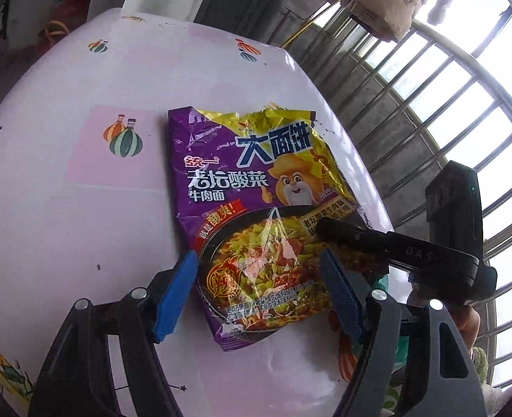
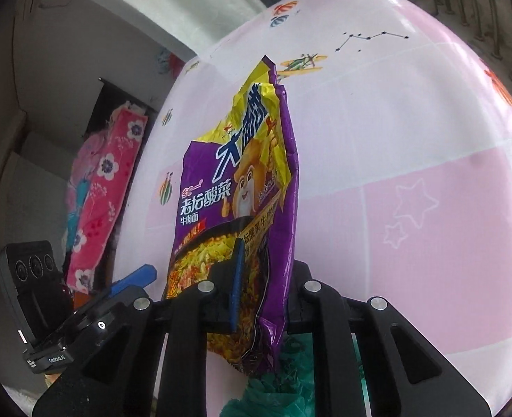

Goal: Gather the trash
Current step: 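Grasp the purple noodle pack with the right tool and lift it, then grasp the green plastic bag with the left tool while the right tool holds the noodle pack, then carry noodle pack and green bag over the blue basket and open both tools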

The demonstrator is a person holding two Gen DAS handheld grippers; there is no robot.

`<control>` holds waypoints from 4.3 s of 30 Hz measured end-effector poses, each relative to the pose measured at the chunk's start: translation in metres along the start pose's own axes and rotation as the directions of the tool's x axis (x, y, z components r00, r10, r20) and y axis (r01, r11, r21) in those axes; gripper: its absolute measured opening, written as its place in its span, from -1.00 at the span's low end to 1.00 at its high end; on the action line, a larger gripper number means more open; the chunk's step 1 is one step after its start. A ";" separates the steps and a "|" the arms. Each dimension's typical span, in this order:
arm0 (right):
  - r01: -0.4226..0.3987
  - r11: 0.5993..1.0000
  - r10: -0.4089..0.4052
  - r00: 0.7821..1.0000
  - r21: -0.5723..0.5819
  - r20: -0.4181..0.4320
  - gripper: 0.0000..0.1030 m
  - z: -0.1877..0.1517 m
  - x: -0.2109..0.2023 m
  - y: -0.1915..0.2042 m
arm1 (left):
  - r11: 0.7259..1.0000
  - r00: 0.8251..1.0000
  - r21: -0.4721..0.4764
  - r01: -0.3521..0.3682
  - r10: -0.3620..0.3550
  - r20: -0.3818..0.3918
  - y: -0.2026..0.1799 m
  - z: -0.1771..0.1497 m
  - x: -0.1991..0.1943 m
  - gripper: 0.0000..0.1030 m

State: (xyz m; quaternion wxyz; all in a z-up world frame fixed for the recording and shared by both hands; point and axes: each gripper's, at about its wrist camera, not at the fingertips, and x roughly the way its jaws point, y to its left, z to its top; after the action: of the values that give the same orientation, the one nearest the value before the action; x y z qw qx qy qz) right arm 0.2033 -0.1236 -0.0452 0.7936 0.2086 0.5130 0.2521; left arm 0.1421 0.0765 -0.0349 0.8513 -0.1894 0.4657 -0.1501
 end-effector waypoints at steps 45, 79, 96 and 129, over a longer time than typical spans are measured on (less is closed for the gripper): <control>0.588 0.792 -0.484 0.768 -0.164 0.418 0.84 -0.004 -0.061 0.092 | 0.936 0.979 -0.310 0.165 -0.118 0.165 0.084 -0.041 -0.044 0.89; -0.170 0.983 0.174 0.982 0.067 -0.072 -0.96 0.031 0.022 0.035 | 0.982 0.975 -0.143 0.125 -0.095 0.202 0.067 -0.029 -0.068 0.88; -0.213 0.929 0.101 0.933 0.303 0.345 -0.96 -0.023 -0.119 -0.079 | 0.907 0.917 0.137 0.397 -0.396 -0.036 -0.044 -0.028 -0.029 0.73; -0.307 0.818 -0.140 0.714 0.487 0.686 -0.96 -0.145 -0.279 -0.219 | 0.849 0.932 0.393 0.353 -0.282 -0.229 -0.189 0.000 0.020 -0.14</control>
State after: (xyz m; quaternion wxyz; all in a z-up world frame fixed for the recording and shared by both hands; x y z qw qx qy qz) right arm 0.0145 -0.4564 -0.0324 0.8138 0.5383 0.2174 0.0277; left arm 0.1377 -0.0990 0.0379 0.7943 -0.0600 0.4512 -0.4023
